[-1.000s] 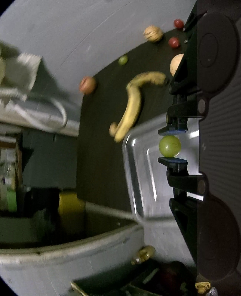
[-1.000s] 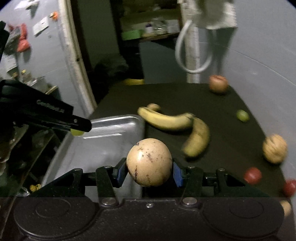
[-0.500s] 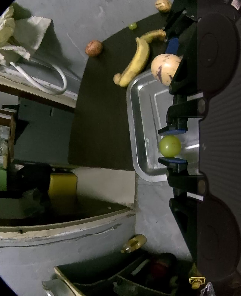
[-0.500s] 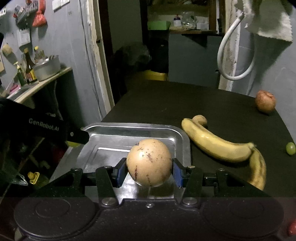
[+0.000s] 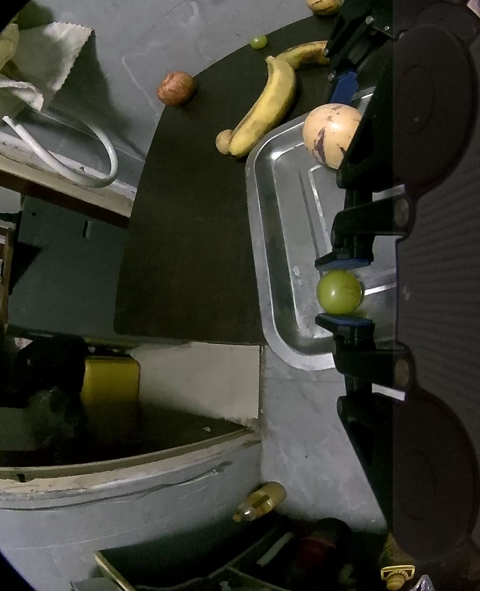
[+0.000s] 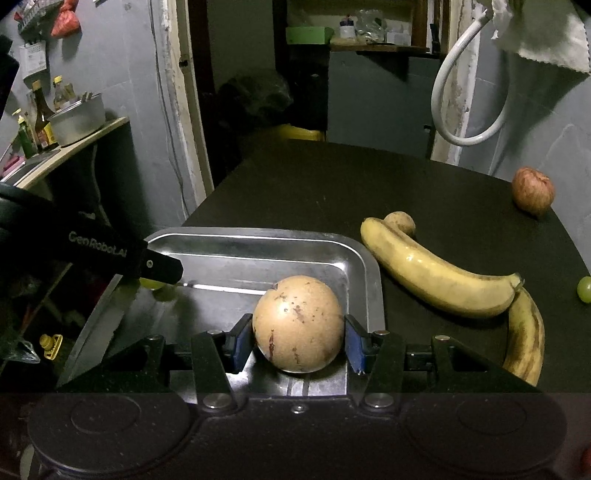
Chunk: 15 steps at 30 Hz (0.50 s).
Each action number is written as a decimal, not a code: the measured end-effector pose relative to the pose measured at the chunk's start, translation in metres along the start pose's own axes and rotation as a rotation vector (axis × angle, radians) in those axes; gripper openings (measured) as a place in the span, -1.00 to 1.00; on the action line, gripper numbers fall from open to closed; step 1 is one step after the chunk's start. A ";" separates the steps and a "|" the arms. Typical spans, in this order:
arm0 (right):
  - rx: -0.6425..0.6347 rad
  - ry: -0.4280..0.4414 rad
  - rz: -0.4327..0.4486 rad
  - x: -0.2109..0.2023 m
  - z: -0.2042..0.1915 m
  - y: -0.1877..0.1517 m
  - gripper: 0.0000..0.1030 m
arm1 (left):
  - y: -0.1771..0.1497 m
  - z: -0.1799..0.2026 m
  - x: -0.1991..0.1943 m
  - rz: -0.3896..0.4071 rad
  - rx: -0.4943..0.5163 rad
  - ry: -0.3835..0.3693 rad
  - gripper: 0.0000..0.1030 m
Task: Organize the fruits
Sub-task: 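Carry the grape with the left tool while the right tool carries the melon over the tray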
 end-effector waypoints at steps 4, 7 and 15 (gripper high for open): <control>0.000 -0.004 0.002 0.001 0.000 0.001 0.02 | -0.003 0.000 0.003 -0.013 0.003 -0.001 -0.47; -0.002 -0.008 0.003 0.000 -0.001 0.000 0.03 | -0.002 0.001 0.003 -0.011 0.001 -0.004 -0.47; -0.007 -0.012 0.025 -0.014 -0.001 -0.001 0.25 | -0.004 -0.001 -0.005 -0.003 -0.033 -0.013 -0.10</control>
Point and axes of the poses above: each gripper's, at about its wrist camera, not at the fingertips, and x roughly the way its jaws point, z to its right, y to its top, the point moved 10 cm from there along x, roughly the way its jaws point, and after that the axes turned 6 degrees about y, right-handed, at the moved point
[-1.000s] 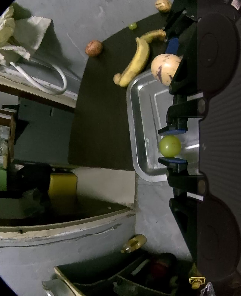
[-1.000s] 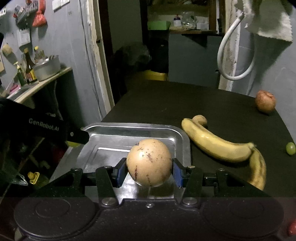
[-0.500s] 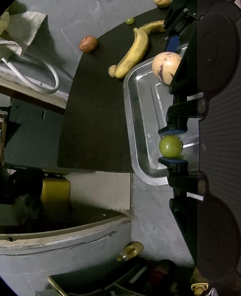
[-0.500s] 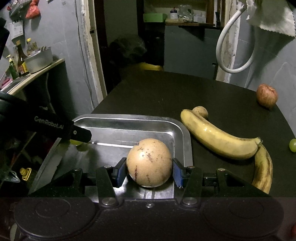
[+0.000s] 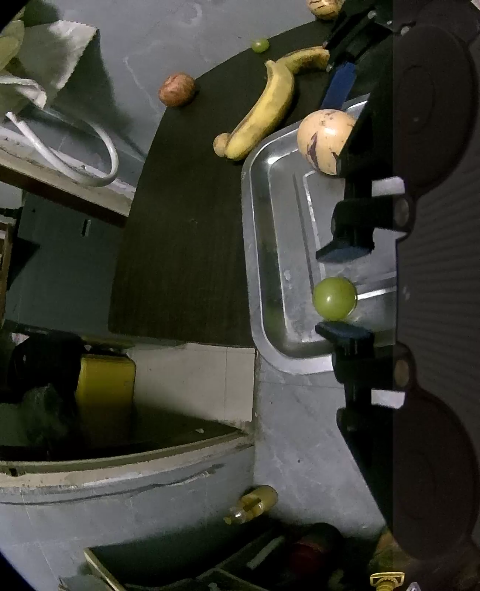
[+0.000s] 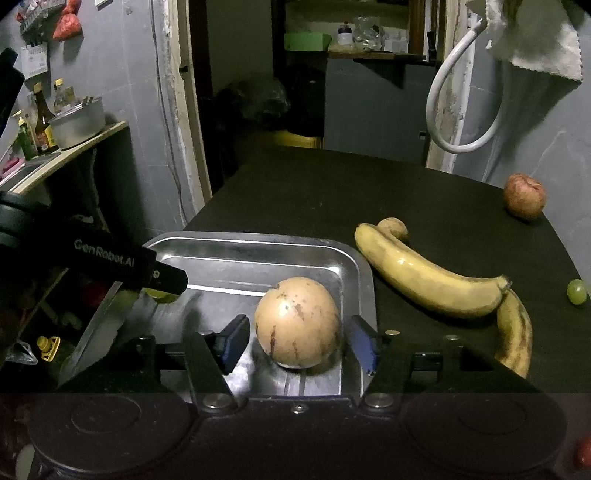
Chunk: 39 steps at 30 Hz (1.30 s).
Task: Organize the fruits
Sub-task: 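Carry the grape with the left tool while the right tool carries the melon over the tray, then open the left tool to drop the grape while the right tool releases the melon in the tray, then move both tools back toward the remaining fruits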
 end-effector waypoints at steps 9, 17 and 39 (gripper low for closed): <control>0.022 -0.001 0.035 -0.038 0.001 -0.009 0.60 | -0.005 -0.003 -0.032 0.058 -0.036 0.020 0.50; 0.030 0.030 0.061 -0.082 -0.011 -0.022 0.93 | -0.032 -0.011 -0.072 0.070 -0.058 0.033 0.91; 0.070 0.081 -0.086 -0.158 -0.010 -0.113 0.99 | -0.160 -0.005 -0.124 -0.157 0.096 0.012 0.96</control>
Point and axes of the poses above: each gripper's, at about its wrist camera, not at the fingertips, and x roughly the way its jaws point, z to its right, y to its top, the point moved 10 cm from there along x, roughly the way its jaws point, and after that the axes turned 6 degrees about y, right-handed, at the moved point
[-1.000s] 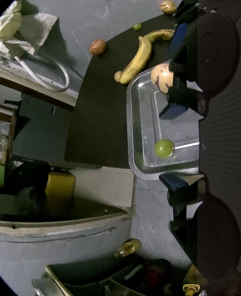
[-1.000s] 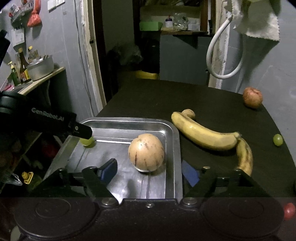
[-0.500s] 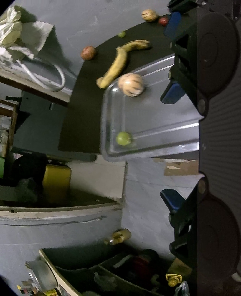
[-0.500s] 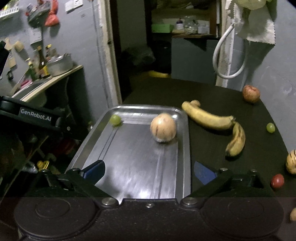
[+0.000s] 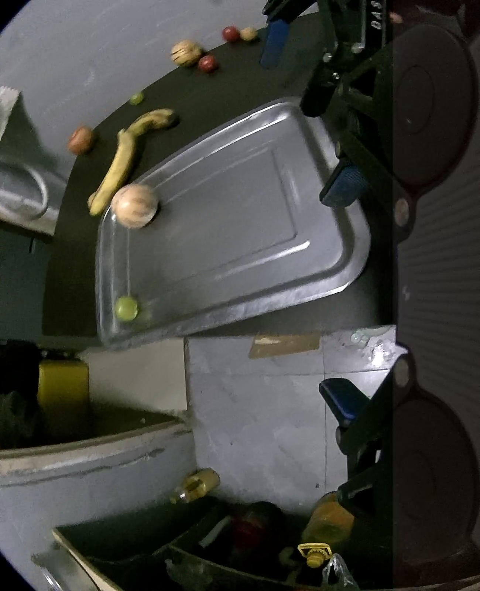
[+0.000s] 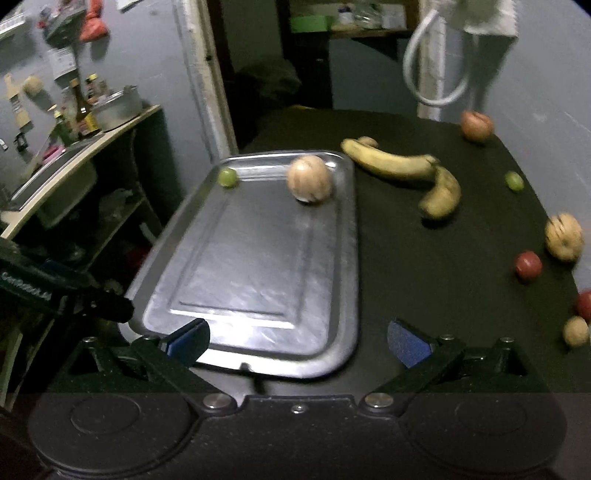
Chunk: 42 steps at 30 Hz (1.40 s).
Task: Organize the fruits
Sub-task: 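Move both tools back toward the remaining fruits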
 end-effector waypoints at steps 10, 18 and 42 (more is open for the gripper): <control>0.154 -0.123 0.013 -0.024 0.054 -0.024 0.99 | 0.004 0.054 0.000 -0.005 0.193 -0.043 0.96; 0.294 -0.375 0.099 -0.058 0.112 -0.047 0.99 | 0.012 0.110 0.008 -0.022 0.346 -0.111 0.96; 0.420 -0.559 0.161 -0.054 0.189 -0.063 0.91 | 0.117 0.277 0.058 0.137 0.483 -0.190 0.96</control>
Point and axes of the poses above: each gripper's, at about its wrist camera, not at the fingertips, and x roughly the way its jaws point, z to its right, y to its top, the point moved 10 cm from there along x, roughly the way its jaws point, and after that the axes turned 6 degrees about y, right-handed, at the moved point
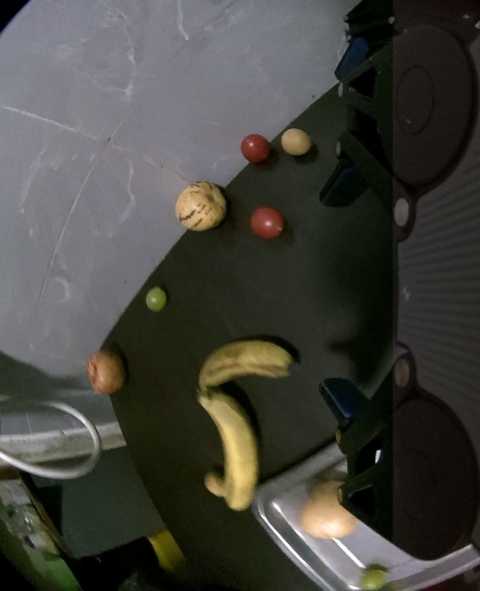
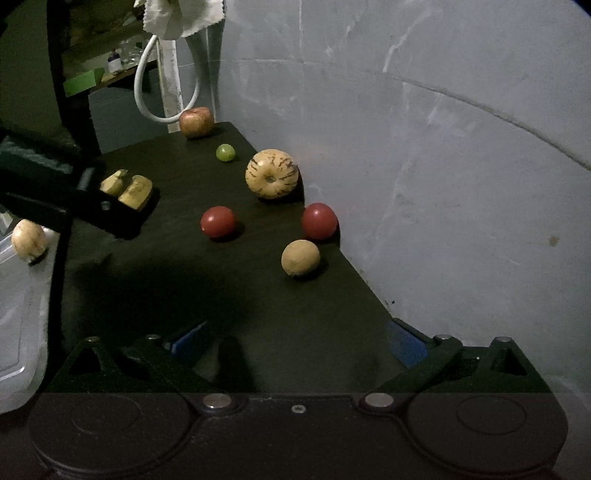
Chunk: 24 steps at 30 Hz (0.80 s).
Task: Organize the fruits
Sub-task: 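Move both tools back toward the remaining fruits, then grasp a red tomato with the left tool while the right tool grasps a small tan fruit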
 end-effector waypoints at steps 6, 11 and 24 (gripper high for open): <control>0.014 -0.003 0.019 0.012 0.002 0.008 0.77 | 0.019 0.020 0.025 0.015 0.054 -0.016 0.96; 0.026 -0.007 0.029 0.021 0.000 0.012 0.62 | 0.029 0.035 0.041 0.008 0.099 -0.032 0.93; 0.049 -0.038 0.052 0.035 0.006 0.026 0.23 | 0.037 0.048 0.065 -0.002 0.125 -0.065 0.50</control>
Point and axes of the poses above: each gripper's, at about its wrist camera, not at the fingertips, and x roughly the way its jaws point, z to its right, y to its top, the point moved 10 cm from there along x, roughly the way its jaws point, and after that the axes turned 6 degrees about y, right-handed, at the moved point
